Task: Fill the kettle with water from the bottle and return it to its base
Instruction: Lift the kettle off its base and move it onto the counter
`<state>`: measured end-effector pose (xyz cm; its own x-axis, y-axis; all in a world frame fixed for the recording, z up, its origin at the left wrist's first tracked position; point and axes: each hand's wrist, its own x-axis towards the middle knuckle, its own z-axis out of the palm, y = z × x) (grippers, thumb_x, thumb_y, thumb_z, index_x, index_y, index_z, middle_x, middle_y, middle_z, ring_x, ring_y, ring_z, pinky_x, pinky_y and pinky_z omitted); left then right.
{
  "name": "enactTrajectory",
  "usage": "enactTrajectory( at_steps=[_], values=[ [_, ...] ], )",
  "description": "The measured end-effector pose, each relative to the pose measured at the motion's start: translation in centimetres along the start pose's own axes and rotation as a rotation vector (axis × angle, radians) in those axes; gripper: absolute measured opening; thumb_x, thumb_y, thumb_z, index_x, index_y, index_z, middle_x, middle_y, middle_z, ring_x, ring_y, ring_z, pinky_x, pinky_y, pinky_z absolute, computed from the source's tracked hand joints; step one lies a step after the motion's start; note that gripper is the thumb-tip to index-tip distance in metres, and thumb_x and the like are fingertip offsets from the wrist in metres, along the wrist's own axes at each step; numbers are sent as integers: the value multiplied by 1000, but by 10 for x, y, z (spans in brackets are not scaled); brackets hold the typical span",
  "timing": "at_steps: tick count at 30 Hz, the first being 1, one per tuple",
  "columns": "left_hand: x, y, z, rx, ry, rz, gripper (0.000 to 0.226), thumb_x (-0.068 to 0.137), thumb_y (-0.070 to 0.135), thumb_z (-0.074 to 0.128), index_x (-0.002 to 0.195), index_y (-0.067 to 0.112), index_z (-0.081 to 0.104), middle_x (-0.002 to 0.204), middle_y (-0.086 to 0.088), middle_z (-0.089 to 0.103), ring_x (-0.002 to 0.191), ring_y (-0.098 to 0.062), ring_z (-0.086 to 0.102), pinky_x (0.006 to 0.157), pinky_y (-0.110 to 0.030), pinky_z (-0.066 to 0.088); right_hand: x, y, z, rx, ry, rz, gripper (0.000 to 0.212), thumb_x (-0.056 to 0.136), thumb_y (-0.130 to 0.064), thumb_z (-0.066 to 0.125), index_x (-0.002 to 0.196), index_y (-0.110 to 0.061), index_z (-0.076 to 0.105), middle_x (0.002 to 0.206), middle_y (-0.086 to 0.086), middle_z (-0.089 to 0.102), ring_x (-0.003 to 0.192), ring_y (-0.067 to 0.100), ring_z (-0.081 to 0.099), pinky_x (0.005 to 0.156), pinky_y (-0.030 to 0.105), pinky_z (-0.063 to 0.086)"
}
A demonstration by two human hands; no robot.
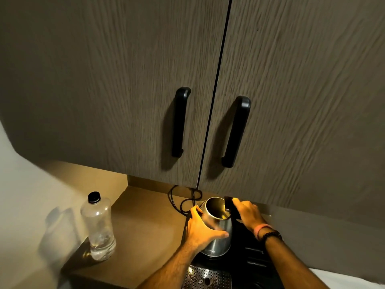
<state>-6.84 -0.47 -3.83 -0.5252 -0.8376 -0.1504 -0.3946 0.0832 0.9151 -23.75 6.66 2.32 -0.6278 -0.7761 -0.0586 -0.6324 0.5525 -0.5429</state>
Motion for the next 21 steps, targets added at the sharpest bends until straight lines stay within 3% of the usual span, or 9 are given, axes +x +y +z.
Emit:
enactTrajectory(
  at_steps=[3,6,8,9,12,14,15,19,21],
  values=[
    [1,1,0,2,11,17,139,27,64,89,140,27,18,132,-3,49,120,-23,48,94,-37,47,-7,11,2,313,67,26,38,103,-34,38,133,-21,56,137,4,56,128,30,51,107,43,37],
    [-1,3,1,0,20,35,139,28,65,89,141,26,17,131,-3,50,120,-24,48,94,-35,46,-13,9,-3,463,97,4,27,104,-32,37,103,-31,64,120,-1,63,99,4,59,91,27,43],
    [-2,7,-1,-5,44,65,136,29,65,89,139,28,19,127,1,52,119,-23,50,93,-35,47,-13,4,-8,522,109,-18,27,104,-24,37,94,-30,62,110,-3,63,87,-2,60,77,16,45],
    [-2,11,-4,-11,56,85,133,29,65,89,137,30,19,123,4,52,116,-21,51,89,-34,47,-12,1,-11,542,111,-25,26,104,-22,36,96,-27,61,113,-1,61,90,2,59,80,17,44],
    [0,20,-21,-32,85,136,126,29,62,90,132,35,22,118,8,51,110,-17,51,78,-24,43,-5,-8,-18,532,126,-57,19,104,-23,40,99,-17,58,118,9,61,98,21,57,93,38,42],
    [0,19,-39,-40,111,136,126,28,62,91,132,35,24,123,6,51,112,-18,51,79,-25,45,0,-19,-16,500,66,-76,28,103,-27,44,103,-5,62,115,17,66,103,35,61,95,48,47],
    [0,17,-48,-31,134,129,129,26,63,90,133,34,24,125,5,52,113,-19,51,83,-29,48,2,-27,-13,489,45,-72,33,102,-29,45,105,-2,63,113,20,66,104,38,61,93,47,48],
    [0,-3,-83,20,253,66,127,22,66,88,129,30,30,125,3,55,116,-23,52,93,-40,48,9,-61,17,449,-152,-66,26,99,-27,50,99,-10,71,112,18,68,102,28,60,99,49,48],
    [1,-16,-101,18,259,20,131,21,65,90,131,26,28,127,0,53,117,-25,51,89,-37,47,10,-79,33,471,-216,-94,32,100,-27,48,111,-6,70,120,18,67,106,25,58,99,43,46]
  ],
)
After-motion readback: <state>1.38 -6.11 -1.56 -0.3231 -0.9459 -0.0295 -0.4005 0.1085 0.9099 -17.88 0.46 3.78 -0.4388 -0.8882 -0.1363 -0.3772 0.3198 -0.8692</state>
